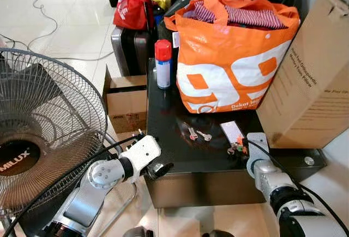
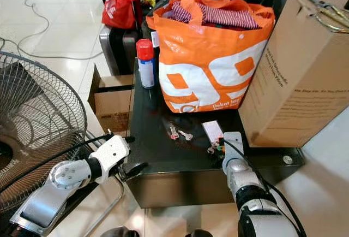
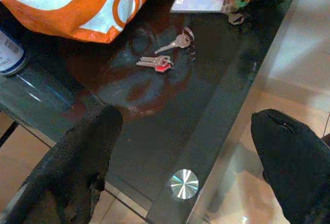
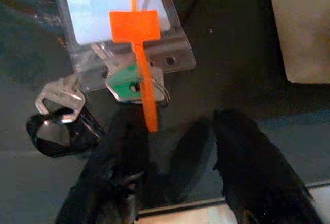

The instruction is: Hang keys on a hook

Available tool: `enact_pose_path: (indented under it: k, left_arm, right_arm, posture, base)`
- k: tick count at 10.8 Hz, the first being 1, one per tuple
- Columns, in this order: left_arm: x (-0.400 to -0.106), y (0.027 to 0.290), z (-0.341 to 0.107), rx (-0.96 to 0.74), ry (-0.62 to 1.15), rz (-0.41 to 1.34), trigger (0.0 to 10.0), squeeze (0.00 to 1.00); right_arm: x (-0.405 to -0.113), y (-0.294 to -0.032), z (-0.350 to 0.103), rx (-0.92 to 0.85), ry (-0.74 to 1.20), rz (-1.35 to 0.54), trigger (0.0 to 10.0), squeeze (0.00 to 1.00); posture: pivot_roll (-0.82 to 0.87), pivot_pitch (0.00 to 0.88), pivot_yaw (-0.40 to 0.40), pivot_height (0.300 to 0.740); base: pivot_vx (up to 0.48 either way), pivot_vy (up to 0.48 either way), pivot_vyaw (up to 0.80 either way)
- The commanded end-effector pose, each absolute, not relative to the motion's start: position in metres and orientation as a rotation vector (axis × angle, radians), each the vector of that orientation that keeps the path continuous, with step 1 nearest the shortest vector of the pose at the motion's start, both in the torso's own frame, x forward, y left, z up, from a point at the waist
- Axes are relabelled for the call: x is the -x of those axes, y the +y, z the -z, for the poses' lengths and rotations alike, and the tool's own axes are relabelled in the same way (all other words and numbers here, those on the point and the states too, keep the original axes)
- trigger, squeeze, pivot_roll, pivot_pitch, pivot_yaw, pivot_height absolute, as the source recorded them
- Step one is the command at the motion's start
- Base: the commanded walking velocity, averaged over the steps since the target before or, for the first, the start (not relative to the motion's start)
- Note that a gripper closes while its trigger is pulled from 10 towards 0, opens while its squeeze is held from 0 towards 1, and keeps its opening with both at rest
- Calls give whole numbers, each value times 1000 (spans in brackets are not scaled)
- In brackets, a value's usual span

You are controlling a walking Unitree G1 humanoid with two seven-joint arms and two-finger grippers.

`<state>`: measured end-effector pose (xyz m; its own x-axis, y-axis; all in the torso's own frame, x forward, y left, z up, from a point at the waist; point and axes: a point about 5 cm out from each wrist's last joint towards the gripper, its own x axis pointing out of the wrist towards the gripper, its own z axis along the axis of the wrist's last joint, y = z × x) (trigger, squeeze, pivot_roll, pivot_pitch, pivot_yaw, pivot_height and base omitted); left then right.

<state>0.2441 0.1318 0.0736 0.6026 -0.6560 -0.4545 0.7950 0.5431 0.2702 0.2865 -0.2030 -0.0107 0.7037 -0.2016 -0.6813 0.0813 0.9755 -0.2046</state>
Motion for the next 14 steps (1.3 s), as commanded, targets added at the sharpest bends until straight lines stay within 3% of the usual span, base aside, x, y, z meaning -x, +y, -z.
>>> enact_pose_path:
  k: [1,4,5,7,8,12,14]
  left_arm:
    - [-242,132,-76,-481,317,887,10000,0]
    - [-242,132,-76,-482,319,890,10000,0]
    - [-242,131,-76,-483,318,890,10000,0]
    - [-243,131,-77,-485,314,890,10000,0]
    - [-243,131,-77,-488,311,890,10000,0]
    - [-246,129,-76,-492,304,885,10000,0]
    - [-257,132,-87,-437,245,805,10000,0]
  right_arm:
    - [-288,-204,9,138,758,163,4902,0]
    - [-289,-201,9,134,750,139,4275,0]
    - [-288,-199,11,125,751,126,2588,0]
    - [-288,-199,11,122,751,120,431,0]
    - [-288,-199,11,122,749,118,0,0]
    - [-289,-200,10,110,734,111,0,0]
    - [-298,-205,-3,53,638,122,0,0]
  posture:
    - [-19,110,27,740]
    - [-19,111,27,740]
    - [-18,112,26,740]
    - [-18,109,26,740]
    - [-18,107,26,740]
    - [-20,79,26,740]
    - [-13,16,23,740]
  base:
    - [0,0,0]
    - [0,0,0]
    - [0,0,0]
    - [0,0,0]
    - [0,0,0]
    - [0,0,0]
    - [0,0,0]
